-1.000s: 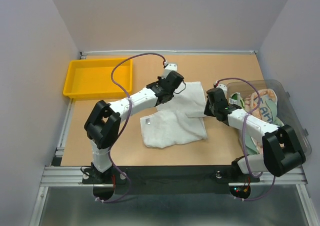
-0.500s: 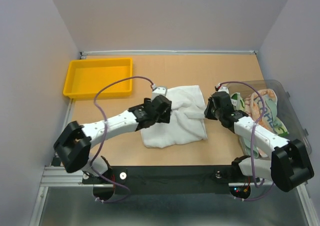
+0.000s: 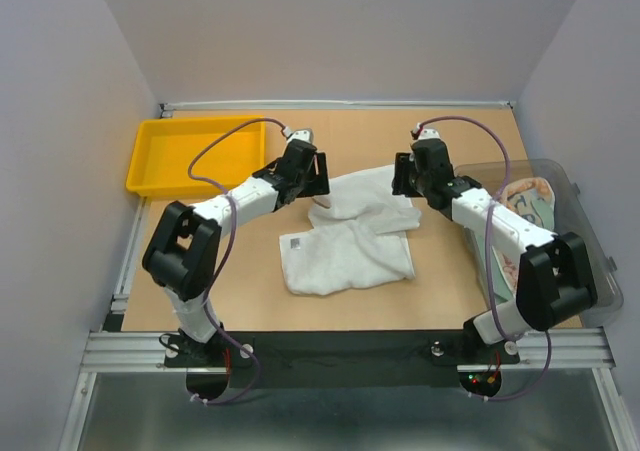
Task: Fold and stack the towels
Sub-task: Flatten out the crumpled towel
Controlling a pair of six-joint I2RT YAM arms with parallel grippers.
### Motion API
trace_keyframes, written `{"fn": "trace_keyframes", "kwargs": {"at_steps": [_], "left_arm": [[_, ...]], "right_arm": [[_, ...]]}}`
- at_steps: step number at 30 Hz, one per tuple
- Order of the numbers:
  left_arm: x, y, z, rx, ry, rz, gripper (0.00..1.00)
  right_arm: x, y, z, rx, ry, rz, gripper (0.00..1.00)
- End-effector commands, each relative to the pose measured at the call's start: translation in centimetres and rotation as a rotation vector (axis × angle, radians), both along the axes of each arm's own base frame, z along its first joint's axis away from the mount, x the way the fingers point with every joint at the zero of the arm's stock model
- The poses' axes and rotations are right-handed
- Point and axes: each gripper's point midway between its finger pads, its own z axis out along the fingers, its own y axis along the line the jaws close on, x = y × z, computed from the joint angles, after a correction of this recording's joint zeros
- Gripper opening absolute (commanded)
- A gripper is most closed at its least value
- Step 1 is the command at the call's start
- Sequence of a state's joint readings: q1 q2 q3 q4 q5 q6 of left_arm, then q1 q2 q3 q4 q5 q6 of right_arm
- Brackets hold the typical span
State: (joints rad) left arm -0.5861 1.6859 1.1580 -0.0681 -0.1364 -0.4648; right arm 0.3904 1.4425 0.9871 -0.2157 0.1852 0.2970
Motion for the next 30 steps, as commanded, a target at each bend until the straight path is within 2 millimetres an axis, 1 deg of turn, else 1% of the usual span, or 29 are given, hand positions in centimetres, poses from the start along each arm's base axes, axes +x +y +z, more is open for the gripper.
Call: {"fn": "trace_keyframes", "kwargs": {"at_steps": [1,2,3,4,5,6,7,8,9,11,12,13,14,15,16,17,18,19,20,21,22,23,25,26,27,28,29,30], "left_arm": [[2.3,-2.1,1.5,-0.041,-0.042,-0.059,0.77],[2.6,-2.4,0.2,-0.030,-0.018,-0.062,0.74],[2.9,-2.9,0.3,-0.041,-0.015,-0.068,0.72],[3.0,-3.1,0.0,-0.044,-0.010,-0.070,0.65],[3.2,-3.2,-0.8,-0.040,0.005,-0.069,0.62],[3.3,-3.4,-1.0,-0.040,0.005,-0.070,0.58],[3.6,-3.5,-1.0,-0.036,0.002,-0.068,0.57],[3.7,-3.5,-1.7,-0.027,0.014,-0.066,0.56],[3.9,-3.5,-1.8,-0.022,0.015,-0.066,0.52],[3.8,-3.7,-2.4,-0.022,0.030,-0.069,0.51],[3.8,-3.9,-2.7,-0.025,0.039,-0.071,0.50],[3.7,-4.2,-2.9,-0.028,0.044,-0.077,0.44],[3.7,-4.2,-3.0,-0.025,0.045,-0.078,0.42],[3.9,-4.3,-2.8,-0.025,0.037,-0.076,0.32],[4.0,-4.4,-2.6,-0.022,0.030,-0.079,0.26],[4.5,-4.3,-2.0,-0.003,0.010,-0.075,0.14],[4.9,-4.2,-1.5,0.013,-0.003,-0.070,0.09],[5.2,-4.2,-0.9,0.038,-0.017,-0.069,0.02],[5.2,-4.7,-0.4,0.069,-0.033,-0.074,0.01],[4.7,-4.5,-0.3,0.155,-0.031,-0.096,0.00],[6.2,-4.4,2.5,0.217,-0.113,-0.043,0.00],[5.6,-5.6,4.2,0.328,-0.167,-0.052,0.00],[4.7,-6.9,4.9,0.417,-0.201,-0.062,0.00],[3.8,-7.6,4.7,0.477,-0.211,-0.068,0.03],[3.8,-7.5,4.2,0.491,-0.202,-0.074,0.07],[2.9,-8.2,3.6,0.511,-0.202,-0.093,0.14],[2.6,-8.3,3.1,0.512,-0.194,-0.107,0.18],[1.9,-8.6,1.8,0.499,-0.170,-0.135,0.22]], "right_arm": [[3.4,1.1,2.5,-0.019,-0.067,0.066,0.57],[3.8,1.3,2.1,-0.025,-0.058,0.076,0.57],[4.1,1.7,1.3,-0.029,-0.039,0.092,0.56],[4.7,2.0,1.4,-0.027,-0.041,0.099,0.55],[4.9,2.2,0.0,-0.035,-0.010,0.105,0.47],[5.2,2.3,-0.4,-0.035,-0.004,0.106,0.44],[5.3,2.5,-1.0,-0.035,0.011,0.110,0.42],[5.6,2.5,-2.1,-0.041,0.036,0.107,0.42],[5.7,2.6,-2.6,-0.039,0.043,0.106,0.42],[5.8,2.6,-3.5,-0.031,0.065,0.095,0.42],[5.7,2.5,-4.5,-0.034,0.084,0.093,0.42],[5.7,2.5,-4.9,-0.027,0.089,0.089,0.42],[5.5,2.5,-5.3,-0.025,0.099,0.086,0.42],[5.5,2.5,-6.0,-0.024,0.107,0.083,0.42],[5.5,2.3,-6.2,-0.013,0.111,0.069,0.42],[5.4,1.7,-6.8,-0.009,0.119,0.049,0.41],[5.2,1.7,-7.1,-0.001,0.123,0.040,0.41],[5.3,1.1,-7.2,0.005,0.126,0.018,0.41],[5.1,0.7,-7.5,0.022,0.132,-0.016,0.40],[5.0,0.2,-7.6,0.027,0.131,-0.042,0.40],[4.7,-1.2,-7.7,0.042,0.126,-0.103,0.36],[4.5,-2.1,-7.7,0.045,0.124,-0.140,0.36],[4.4,-3.8,-7.5,0.063,0.109,-0.206,0.36],[3.9,-5.2,-7.4,0.086,0.106,-0.258,0.36],[3.8,-5.8,-7.3,0.099,0.100,-0.279,0.36],[3.5,-6.6,-7.5,0.111,0.094,-0.309,0.37],[3.4,-6.7,-6.6,0.120,0.068,-0.311,0.38],[3.5,-6.7,-6.3,0.123,0.055,-0.307,0.40]]}}
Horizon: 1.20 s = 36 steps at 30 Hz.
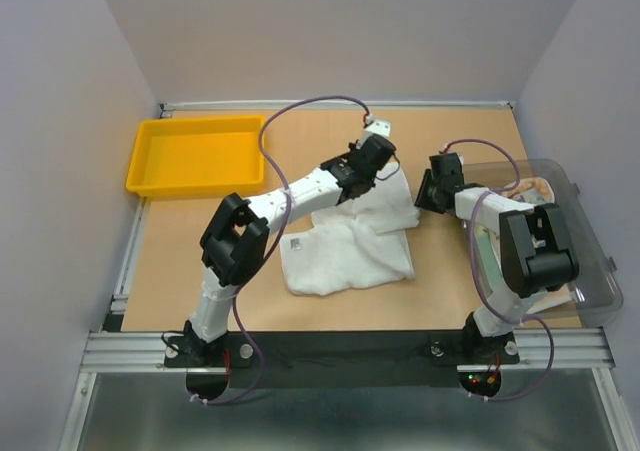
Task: Fold and stack the towels
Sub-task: Flatten out the crumpled towel
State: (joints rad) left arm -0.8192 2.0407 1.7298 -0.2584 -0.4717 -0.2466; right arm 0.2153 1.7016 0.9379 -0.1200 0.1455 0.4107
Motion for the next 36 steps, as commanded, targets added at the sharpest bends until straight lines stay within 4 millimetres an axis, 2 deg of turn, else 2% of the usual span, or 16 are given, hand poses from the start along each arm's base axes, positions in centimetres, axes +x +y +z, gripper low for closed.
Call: {"fn": "trace_keyframes", "kwargs": {"at_steps": [1,2,3,4,6,8,9,10,12,18,21,29,31,32,35,36], "left_arm": [[-2.5,1.7,-2.7,0.175,0.039,-0.009,0.28],[-2.9,1.7,-1.8,0.138,0.028,-0.014,0.31],[-3.5,1.5,-2.3,0.100,0.037,-0.036,0.39],[-3.8,1.5,-1.7,0.057,0.029,-0.045,0.56],[-5.0,0.8,1.3,-0.087,-0.021,-0.109,0.69],[-5.7,0.9,4.8,-0.191,-0.074,-0.145,0.70],[-6.1,0.9,4.9,-0.233,-0.064,-0.165,0.70],[-6.2,1.2,5.2,-0.258,-0.061,-0.162,0.76],[-5.8,3.2,6.2,-0.302,-0.061,-0.132,0.76],[-5.6,8.1,4.0,-0.374,0.014,-0.085,0.83],[-5.8,8.8,3.6,-0.358,0.018,-0.102,0.85],[-5.3,8.2,1.8,-0.290,0.042,-0.169,0.85],[-4.6,7.6,2.0,-0.287,0.041,-0.189,0.85],[-4.3,7.3,0.9,-0.273,0.063,-0.189,0.85],[-2.8,6.2,1.4,-0.271,0.052,-0.199,0.85],[-2.8,5.3,0.1,-0.271,0.092,-0.231,0.85]], "right_arm": [[2.0,-0.6,4.4,0.062,-0.177,-0.072,0.41],[2.0,-0.5,4.7,0.062,-0.183,-0.059,0.43],[2.0,-0.5,4.8,0.062,-0.185,-0.052,0.43],[2.6,-0.1,5.5,0.064,-0.217,-0.021,0.43],[3.2,0.4,6.2,0.062,-0.235,0.022,0.44],[3.8,0.9,6.4,0.037,-0.241,0.095,0.44],[4.7,1.4,7.4,0.040,-0.264,0.127,0.44],[4.9,2.0,6.9,0.047,-0.250,0.173,0.44],[5.6,3.1,7.0,0.034,-0.259,0.282,0.47],[9.1,3.9,6.1,-0.031,-0.266,0.396,0.56],[10.6,4.3,5.2,-0.050,-0.259,0.433,0.58],[12.8,4.8,3.2,-0.092,-0.224,0.514,0.58],[13.2,4.9,2.6,-0.096,-0.206,0.520,0.59],[13.3,4.8,2.3,-0.108,-0.200,0.523,0.59],[13.3,5.1,1.2,-0.096,-0.165,0.540,0.58],[13.1,5.1,0.7,-0.093,-0.149,0.546,0.57]]}}
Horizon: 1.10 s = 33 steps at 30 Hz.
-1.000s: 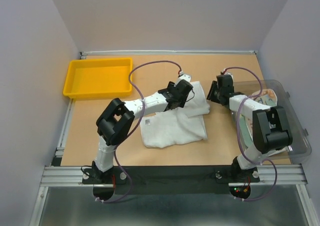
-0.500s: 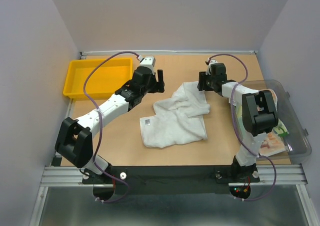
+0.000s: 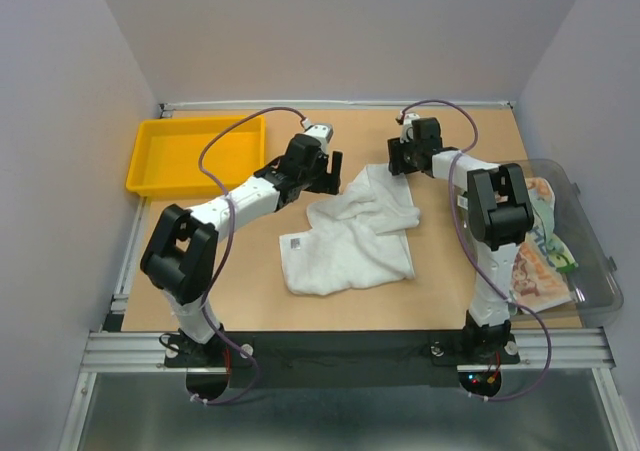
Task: Fold and stack the towels
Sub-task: Flatten out the crumpled towel
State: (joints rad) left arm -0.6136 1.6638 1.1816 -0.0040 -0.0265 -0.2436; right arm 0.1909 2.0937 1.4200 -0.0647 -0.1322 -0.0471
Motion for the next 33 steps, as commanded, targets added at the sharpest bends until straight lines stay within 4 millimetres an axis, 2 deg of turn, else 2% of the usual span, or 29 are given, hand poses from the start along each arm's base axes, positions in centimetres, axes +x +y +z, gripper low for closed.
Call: {"fn": "trace_keyframes", "kwargs": {"at_steps": [1,2,4,5,6,9,14,15,17,18,19,21,22,24,25,29,30,32,33], "left_arm": [[2.1,-2.8,1.8,-0.033,-0.042,-0.081,0.85],[2.4,-3.2,1.7,-0.035,-0.037,-0.093,0.85],[3.0,-4.5,0.7,-0.039,-0.017,-0.127,0.85],[3.2,-4.8,0.3,-0.044,-0.006,-0.134,0.85],[3.2,-5.2,-0.7,-0.040,0.015,-0.150,0.85],[2.4,-6.7,-2.0,-0.056,0.053,-0.212,0.85],[-0.1,-7.6,-4.6,-0.024,0.108,-0.217,0.85],[-0.8,-7.3,-5.7,-0.019,0.130,-0.191,0.85],[-2.1,-7.1,-6.7,-0.020,0.147,-0.163,0.82],[-3.1,-7.5,-6.7,-0.025,0.146,-0.162,0.81],[-4.0,-6.8,-8.0,-0.013,0.161,-0.115,0.80],[-5.2,-6.4,-8.8,0.005,0.160,-0.070,0.80],[-6.5,-6.1,-10.1,0.022,0.175,-0.045,0.79],[-7.7,-6.3,-10.6,0.018,0.183,-0.035,0.79],[-9.0,-6.7,-11.0,0.027,0.191,-0.053,0.78],[-10.5,-7.1,-8.1,0.022,0.100,-0.038,0.77],[-10.5,-6.9,-6.3,-0.010,0.075,-0.024,0.77],[-9.8,-5.9,-4.7,-0.034,0.047,0.012,0.76],[-9.3,-5.7,-3.2,-0.059,0.024,0.017,0.76]], "right_arm": [[0.3,0.7,-0.2,-0.013,0.021,0.053,0.57],[-0.1,0.7,-0.6,-0.020,0.044,0.053,0.56],[-0.8,0.4,-1.7,-0.032,0.080,0.045,0.45],[-1.0,-0.1,-1.8,-0.049,0.083,0.030,0.37],[-1.6,-0.3,-2.1,-0.054,0.095,0.020,0.20],[-2.5,-1.4,-1.9,-0.081,0.101,-0.036,0.01],[-3.2,-1.2,-1.6,-0.052,0.110,-0.047,0.01],[-3.3,-1.1,-1.6,-0.046,0.113,-0.050,0.01],[-3.3,-0.8,-1.6,-0.029,0.115,-0.050,0.01],[-3.4,-0.7,-1.5,-0.023,0.115,-0.047,0.01],[-3.3,-0.6,-1.5,-0.016,0.113,-0.047,0.01],[-3.3,-0.4,-1.4,-0.005,0.113,-0.036,0.01],[-3.3,-0.3,-1.5,-0.001,0.114,-0.030,0.01],[-3.6,0.0,-1.6,0.022,0.126,-0.046,0.01],[-3.6,0.0,-1.7,0.028,0.127,-0.045,0.01],[-3.8,-0.1,-1.5,0.023,0.122,-0.052,0.01],[-3.9,-0.2,-1.4,0.021,0.119,-0.053,0.01],[-3.8,-0.3,-1.2,0.017,0.114,-0.055,0.01],[-3.8,-0.3,-1.2,0.017,0.112,-0.054,0.01]]}}
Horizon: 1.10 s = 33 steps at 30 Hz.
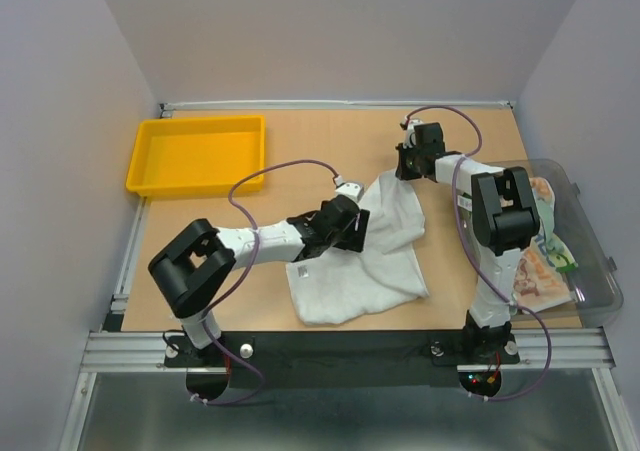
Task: Fold and stack the towels
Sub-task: Flatten out the crumpled towel
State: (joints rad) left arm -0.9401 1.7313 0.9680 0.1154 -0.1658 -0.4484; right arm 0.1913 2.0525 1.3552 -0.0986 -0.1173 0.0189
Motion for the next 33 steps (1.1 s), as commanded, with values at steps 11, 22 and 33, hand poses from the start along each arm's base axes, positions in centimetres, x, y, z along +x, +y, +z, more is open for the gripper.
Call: {"fn": "trace_keyframes", "kwargs": {"at_steps": [11,22,33], "left_arm": [[8.2,-1.9,10.2,-0.175,-0.060,-0.129,0.76],[9.7,-2.1,3.8,-0.035,0.059,-0.105,0.76],[9.5,-2.8,0.9,-0.047,0.101,-0.086,0.71]], "right_arm": [[-2.0,0.5,0.7,0.020,0.030,0.018,0.01],[-2.7,0.9,0.3,0.040,0.046,0.034,0.01],[-3.0,1.1,0.0,0.055,0.054,0.037,0.01]]}}
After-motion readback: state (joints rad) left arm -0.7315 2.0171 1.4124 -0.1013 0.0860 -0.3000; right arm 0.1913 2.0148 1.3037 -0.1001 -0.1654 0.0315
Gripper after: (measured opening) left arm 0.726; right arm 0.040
